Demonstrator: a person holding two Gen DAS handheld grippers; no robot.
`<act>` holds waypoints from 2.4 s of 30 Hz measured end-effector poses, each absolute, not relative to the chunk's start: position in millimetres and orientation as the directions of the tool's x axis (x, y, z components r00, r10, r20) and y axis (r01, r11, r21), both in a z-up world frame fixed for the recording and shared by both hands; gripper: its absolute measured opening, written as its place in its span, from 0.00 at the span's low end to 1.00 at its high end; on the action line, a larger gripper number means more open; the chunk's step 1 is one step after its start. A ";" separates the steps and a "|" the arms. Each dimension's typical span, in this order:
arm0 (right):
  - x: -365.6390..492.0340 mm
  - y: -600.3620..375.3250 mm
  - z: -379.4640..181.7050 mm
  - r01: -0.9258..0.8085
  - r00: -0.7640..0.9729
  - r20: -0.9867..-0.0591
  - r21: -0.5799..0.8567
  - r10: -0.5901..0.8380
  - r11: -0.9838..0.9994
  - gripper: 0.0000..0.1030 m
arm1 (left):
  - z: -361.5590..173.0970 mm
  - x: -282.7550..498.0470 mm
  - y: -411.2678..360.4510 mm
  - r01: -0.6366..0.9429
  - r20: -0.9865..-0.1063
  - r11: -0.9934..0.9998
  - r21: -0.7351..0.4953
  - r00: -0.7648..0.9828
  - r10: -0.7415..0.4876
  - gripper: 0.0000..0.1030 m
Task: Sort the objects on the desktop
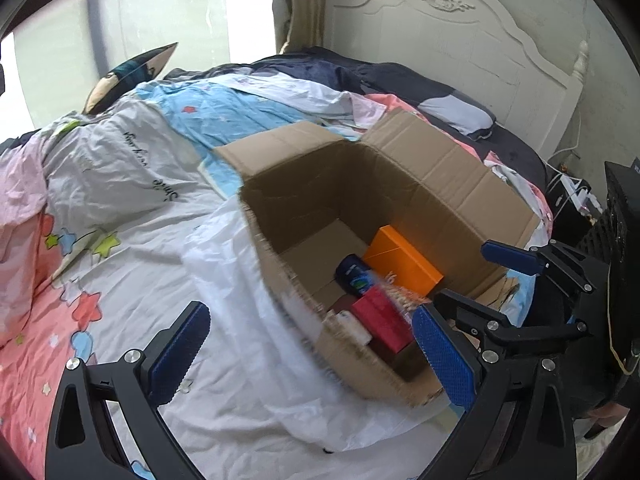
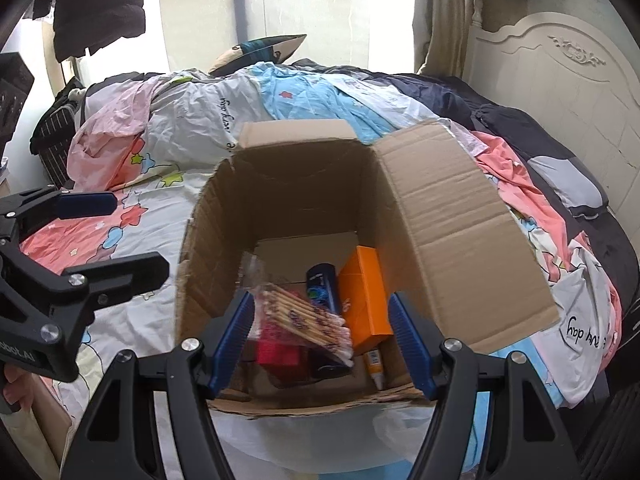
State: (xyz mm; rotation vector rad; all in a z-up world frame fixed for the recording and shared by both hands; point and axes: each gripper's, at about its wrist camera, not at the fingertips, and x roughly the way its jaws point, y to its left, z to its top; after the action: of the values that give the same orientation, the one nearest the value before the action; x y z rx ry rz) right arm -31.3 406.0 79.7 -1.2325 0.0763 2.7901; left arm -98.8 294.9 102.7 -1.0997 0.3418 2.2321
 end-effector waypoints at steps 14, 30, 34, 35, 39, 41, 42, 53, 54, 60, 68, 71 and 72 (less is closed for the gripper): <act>-28.3 370.3 88.8 -0.069 -0.682 -0.731 0.011 0.039 -0.998 0.63 | 124.9 -84.0 245.5 -0.581 -0.751 -0.814 -0.008 -0.534 0.389 1.00; -51.4 271.0 70.7 0.114 -0.646 -0.747 0.109 -0.157 -0.987 0.64 | 113.6 -64.6 106.3 -0.370 -0.745 -0.928 0.032 -0.628 0.225 1.00; -55.3 243.4 64.9 0.159 -0.631 -0.754 0.104 -0.182 -0.982 0.64 | 109.6 -62.8 67.3 -0.301 -0.747 -0.953 0.020 -0.638 0.185 1.00; -56.5 237.4 64.4 0.166 -0.628 -0.755 0.106 -0.188 -0.980 0.64 | 108.4 -62.2 58.3 -0.287 -0.749 -0.958 0.013 -0.637 0.181 1.00; -60.4 214.7 62.4 0.186 -0.623 -0.753 0.118 -0.210 -0.975 0.64 | 103.8 -57.3 26.9 -0.228 -0.740 -0.974 0.000 -0.655 0.154 1.00; -61.9 204.0 61.1 0.193 -0.621 -0.753 0.120 -0.216 -0.974 0.64 | 101.4 -55.1 13.4 -0.204 -0.736 -0.979 -0.008 -0.662 0.143 1.00; -62.7 198.7 60.5 0.197 -0.620 -0.753 0.121 -0.219 -0.973 0.64 | 99.0 -54.4 7.7 -0.195 -0.737 -0.981 -0.011 -0.662 0.140 1.00; -70.6 142.4 52.8 0.238 -0.606 -0.756 0.125 -0.248 -0.963 0.64 | 67.7 -53.2 -34.2 -0.109 -0.763 -0.994 -0.026 -0.640 0.091 1.00; -71.1 140.1 51.5 0.241 -0.604 -0.758 0.120 -0.246 -0.963 0.64 | 66.3 -53.9 -37.0 -0.101 -0.764 -0.994 -0.030 -0.639 0.087 1.00; -73.8 132.0 45.4 0.239 -0.592 -0.771 0.111 -0.235 -0.965 0.64 | 61.3 -58.0 -49.1 -0.077 -0.778 -0.995 -0.057 -0.621 0.093 1.00; -73.9 129.7 41.6 0.239 -0.584 -0.778 0.110 -0.233 -0.965 0.64 | 51.5 -61.3 -49.2 -0.060 -0.798 -0.998 -0.012 -0.601 0.046 1.00; -73.5 129.5 40.0 0.238 -0.582 -0.780 0.109 -0.232 -0.965 0.64 | 50.2 -60.2 -46.6 -0.072 -0.796 -0.997 -0.008 -0.604 0.051 1.00; -73.4 129.5 39.5 0.237 -0.581 -0.780 0.109 -0.231 -0.965 0.64 | 50.3 -59.5 -45.2 -0.073 -0.793 -0.997 0.001 -0.608 0.044 1.00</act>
State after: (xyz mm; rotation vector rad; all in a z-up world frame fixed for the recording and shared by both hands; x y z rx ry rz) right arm -73.4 129.5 39.5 -1.5060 -0.0127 3.0548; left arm -59.5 -45.2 50.3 -1.3592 0.0515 2.7594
